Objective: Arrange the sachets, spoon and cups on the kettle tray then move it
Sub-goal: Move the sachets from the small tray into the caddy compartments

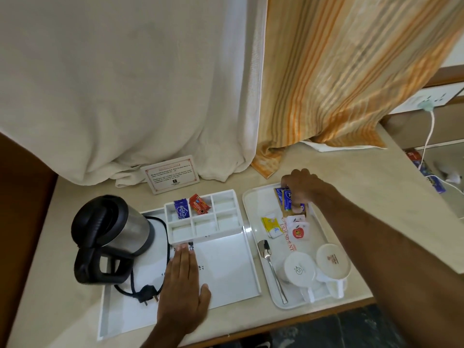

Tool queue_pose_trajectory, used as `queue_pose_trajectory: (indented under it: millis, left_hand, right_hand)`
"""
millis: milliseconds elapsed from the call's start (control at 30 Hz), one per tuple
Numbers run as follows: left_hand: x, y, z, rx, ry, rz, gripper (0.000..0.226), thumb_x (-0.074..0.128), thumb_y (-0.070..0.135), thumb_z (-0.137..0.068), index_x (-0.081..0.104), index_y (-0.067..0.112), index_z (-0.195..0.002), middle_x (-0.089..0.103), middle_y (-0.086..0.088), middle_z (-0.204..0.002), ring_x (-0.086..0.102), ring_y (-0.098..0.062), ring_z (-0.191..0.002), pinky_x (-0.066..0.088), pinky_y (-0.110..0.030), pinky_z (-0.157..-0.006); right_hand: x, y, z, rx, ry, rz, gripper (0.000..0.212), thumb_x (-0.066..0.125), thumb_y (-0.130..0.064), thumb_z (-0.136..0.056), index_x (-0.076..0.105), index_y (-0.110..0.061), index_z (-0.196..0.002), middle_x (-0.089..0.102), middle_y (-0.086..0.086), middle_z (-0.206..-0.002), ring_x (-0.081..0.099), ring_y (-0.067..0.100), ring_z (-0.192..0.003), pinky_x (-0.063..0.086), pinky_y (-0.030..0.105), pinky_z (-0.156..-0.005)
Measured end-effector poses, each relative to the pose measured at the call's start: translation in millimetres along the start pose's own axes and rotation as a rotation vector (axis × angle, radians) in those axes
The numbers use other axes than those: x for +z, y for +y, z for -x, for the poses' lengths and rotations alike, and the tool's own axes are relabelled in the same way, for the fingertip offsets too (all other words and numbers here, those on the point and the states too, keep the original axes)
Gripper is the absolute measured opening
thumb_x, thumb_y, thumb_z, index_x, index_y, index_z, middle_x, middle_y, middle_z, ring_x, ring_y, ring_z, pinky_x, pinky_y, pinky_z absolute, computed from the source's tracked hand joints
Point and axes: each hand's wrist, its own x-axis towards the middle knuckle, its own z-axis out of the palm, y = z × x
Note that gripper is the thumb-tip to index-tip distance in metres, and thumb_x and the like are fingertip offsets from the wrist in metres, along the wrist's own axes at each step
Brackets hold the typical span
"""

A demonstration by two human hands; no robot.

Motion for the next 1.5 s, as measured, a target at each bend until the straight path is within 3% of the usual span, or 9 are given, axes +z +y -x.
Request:
queue_pose_trajectory:
  millis: [100,267,500,667,800,967,1067,1367,1500]
  left_hand:
    - [-0.1,-0.7,0.1,0.008,0.001,-0.016,0.086,0.033,0.048,-0.087,0.003,0.005,-0.155,-0.007,-0.013,-0.164,-0.008,-0.027,-0.151,0.011,-0.048,-0.122]
    - [-1.4,0.1,0.8,0.021,0.022,-0.016,0.086,0.034,0.046,-0.086,0.006,0.003,-0.155,-0.004,-0.015,-0.164,-0.006,-0.028,-0.151,0.002,-0.041,-0.121]
    - [-4.6,2.7,0.0,0.012,0.023,0.013,0.087,0.047,0.041,-0.087,0.006,0.004,-0.154,-0.003,-0.015,-0.163,0.000,-0.031,-0.151,0.012,-0.049,-0.121]
    - [-3.5,2.4,-0.5,0.028,0.032,0.013,0.087,0.047,0.041,-0.087,0.008,0.003,-0.154,-0.002,-0.015,-0.163,0.000,-0.031,-0.151,0.010,-0.046,-0.122]
    - [-3.4,2.4,1.4,0.025,0.031,-0.004,0.087,0.039,0.045,-0.088,-0.001,0.006,-0.155,-0.009,-0.013,-0.164,-0.010,-0.027,-0.151,0.002,-0.042,-0.121]
    - [-3.8,1.9,0.3,0.022,0.024,0.004,0.087,0.039,0.047,-0.089,0.000,0.005,-0.155,-0.006,-0.015,-0.164,-0.009,-0.028,-0.151,0.012,-0.048,-0.121]
    - [-4.1,1.8,0.5,0.029,0.038,0.010,0.087,0.039,0.046,-0.088,0.003,0.003,-0.154,-0.001,-0.017,-0.164,-0.005,-0.030,-0.151,0.014,-0.050,-0.121]
    - [-0.9,0.2,1.1,0.043,0.065,0.008,0.090,0.045,0.045,-0.086,0.005,0.003,-0.155,0.004,-0.016,-0.164,-0.002,-0.029,-0.151,0.006,-0.044,-0.118]
    - [-1.1,0.4,1.2,0.035,0.066,0.004,0.090,0.045,0.046,-0.087,0.004,0.004,-0.155,0.002,-0.015,-0.164,-0.006,-0.027,-0.151,0.002,-0.042,-0.119]
  right_hand:
    - [-2.6,4.3,-3.3,-0.015,0.013,-0.052,0.053,0.070,-0.012,-0.067,0.060,-0.022,-0.118,0.060,0.005,-0.119,0.052,0.027,-0.111,0.048,0.036,-0.087]
    - [5.4,-0.8,-4.0,-0.064,0.067,0.035,0.057,0.076,-0.013,-0.061,0.057,-0.023,-0.114,0.063,0.000,-0.114,0.053,0.024,-0.105,0.039,0.037,-0.082]
    - [-2.1,-2.5,-4.4,-0.031,0.067,0.114,0.032,0.072,-0.020,-0.068,0.062,-0.021,-0.099,0.059,0.001,-0.104,0.053,0.025,-0.103,0.036,0.033,-0.075]
    - [-25.2,-7.8,8.1,-0.067,0.247,-0.276,0.022,0.071,-0.018,-0.069,0.050,-0.025,-0.067,0.059,-0.005,-0.077,0.058,0.022,-0.079,0.035,0.027,-0.055]
    - [-42.3,-47.9,20.4,-0.216,0.520,-0.357,0.015,0.066,-0.020,-0.072,0.059,-0.023,-0.085,0.062,-0.003,-0.078,0.054,0.022,-0.075,0.030,0.028,-0.055]
    - [-26.1,-120.4,22.5,-0.401,0.487,-0.414,0.023,0.064,-0.014,-0.077,0.067,-0.018,-0.100,0.069,0.009,-0.092,0.060,0.028,-0.082,0.034,0.028,-0.063]
    - [-5.2,-144.7,18.3,-0.361,0.457,-0.234,0.035,0.062,-0.009,-0.077,0.063,-0.016,-0.111,0.064,0.009,-0.101,0.060,0.030,-0.091,0.038,0.029,-0.068]
    - [17.7,-163.7,1.6,-0.331,0.454,-0.073,0.026,0.067,-0.008,-0.071,0.058,-0.012,-0.095,0.063,0.010,-0.087,0.059,0.030,-0.079,0.035,0.032,-0.060]
    - [26.1,-153.6,-0.9,-0.247,0.518,0.049,0.039,0.065,-0.035,-0.080,0.051,-0.013,-0.110,0.056,0.013,-0.106,0.049,0.028,-0.093,0.039,0.037,-0.073]
